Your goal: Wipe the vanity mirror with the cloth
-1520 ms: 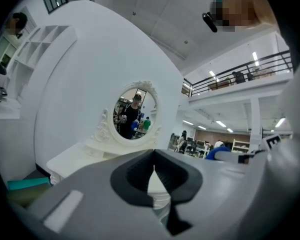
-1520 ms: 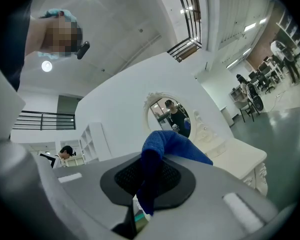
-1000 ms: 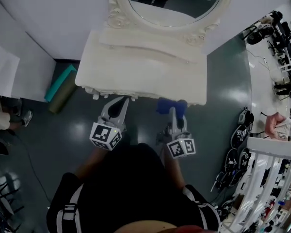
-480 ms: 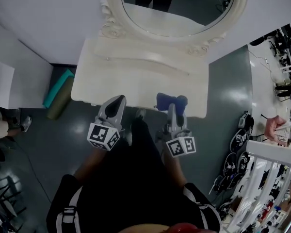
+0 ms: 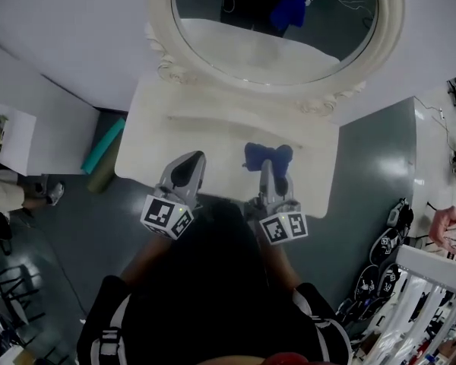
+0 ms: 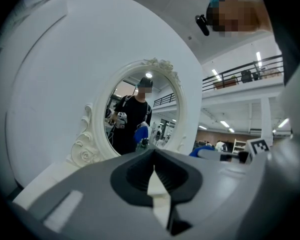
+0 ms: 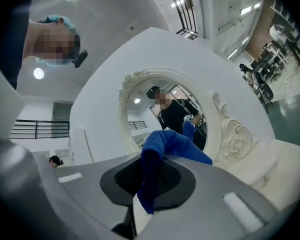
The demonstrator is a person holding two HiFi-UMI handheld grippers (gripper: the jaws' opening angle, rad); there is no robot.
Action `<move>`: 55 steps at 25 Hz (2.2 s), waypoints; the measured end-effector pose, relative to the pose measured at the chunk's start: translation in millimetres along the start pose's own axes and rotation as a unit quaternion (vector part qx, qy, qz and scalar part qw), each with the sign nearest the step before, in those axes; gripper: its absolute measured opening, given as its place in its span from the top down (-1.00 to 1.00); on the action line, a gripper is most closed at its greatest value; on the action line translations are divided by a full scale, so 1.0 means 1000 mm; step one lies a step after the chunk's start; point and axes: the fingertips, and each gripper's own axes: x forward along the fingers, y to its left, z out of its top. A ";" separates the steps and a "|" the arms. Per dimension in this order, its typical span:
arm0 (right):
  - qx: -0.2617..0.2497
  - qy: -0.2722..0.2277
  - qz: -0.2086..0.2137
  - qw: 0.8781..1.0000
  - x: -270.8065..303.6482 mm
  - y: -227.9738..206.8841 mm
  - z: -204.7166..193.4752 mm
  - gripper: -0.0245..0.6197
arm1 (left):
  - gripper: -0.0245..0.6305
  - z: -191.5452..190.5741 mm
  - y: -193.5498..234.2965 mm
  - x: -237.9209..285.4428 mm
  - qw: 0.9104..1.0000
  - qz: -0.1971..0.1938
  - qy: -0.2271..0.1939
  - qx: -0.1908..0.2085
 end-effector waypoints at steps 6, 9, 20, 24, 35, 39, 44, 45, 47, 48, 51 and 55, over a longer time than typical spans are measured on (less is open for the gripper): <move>0.012 -0.016 -0.011 1.000 0.036 -0.018 0.011 0.84 | 0.90 0.003 0.015 0.020 1.000 -0.001 0.007 0.003; 0.024 -0.027 -0.021 0.999 0.055 -0.024 0.013 0.84 | 0.90 0.011 0.025 0.032 1.000 -0.008 0.003 0.003; 0.054 -0.039 -0.052 0.996 0.100 -0.051 0.010 0.84 | 0.90 0.027 0.044 0.059 1.000 -0.018 -0.013 0.007; 0.060 -0.041 -0.057 0.996 0.112 -0.064 0.007 0.84 | 0.90 0.025 0.048 0.070 1.000 -0.019 -0.013 0.007; 0.096 -0.042 -0.084 0.991 0.157 -0.106 -0.006 0.84 | 0.90 0.039 0.075 0.106 1.000 -0.012 -0.025 0.007; 0.098 -0.036 -0.100 0.989 0.173 -0.124 -0.009 0.84 | 0.90 0.046 0.080 0.122 1.000 -0.012 -0.026 0.002; 0.122 -0.032 -0.125 0.984 0.187 -0.150 -0.018 0.84 | 0.90 0.040 0.082 0.134 1.000 -0.014 -0.011 -0.005; 0.126 -0.033 -0.129 0.983 0.188 -0.155 -0.019 0.84 | 0.90 0.039 0.082 0.136 1.000 -0.015 -0.009 -0.006; 0.128 -0.039 -0.135 0.982 0.191 -0.163 -0.021 0.84 | 0.90 0.037 0.085 0.139 1.000 -0.015 -0.006 -0.006; 0.128 -0.042 -0.135 0.982 0.192 -0.166 -0.022 0.84 | 0.90 0.035 0.087 0.141 1.000 -0.014 -0.004 -0.006; 0.128 -0.050 -0.133 0.982 0.197 -0.173 -0.022 0.84 | 0.90 0.033 0.092 0.145 1.000 -0.012 0.001 -0.009; 0.113 -0.061 -0.128 0.983 0.202 -0.186 -0.024 0.84 | 0.90 0.027 0.094 0.150 1.000 -0.017 0.009 -0.013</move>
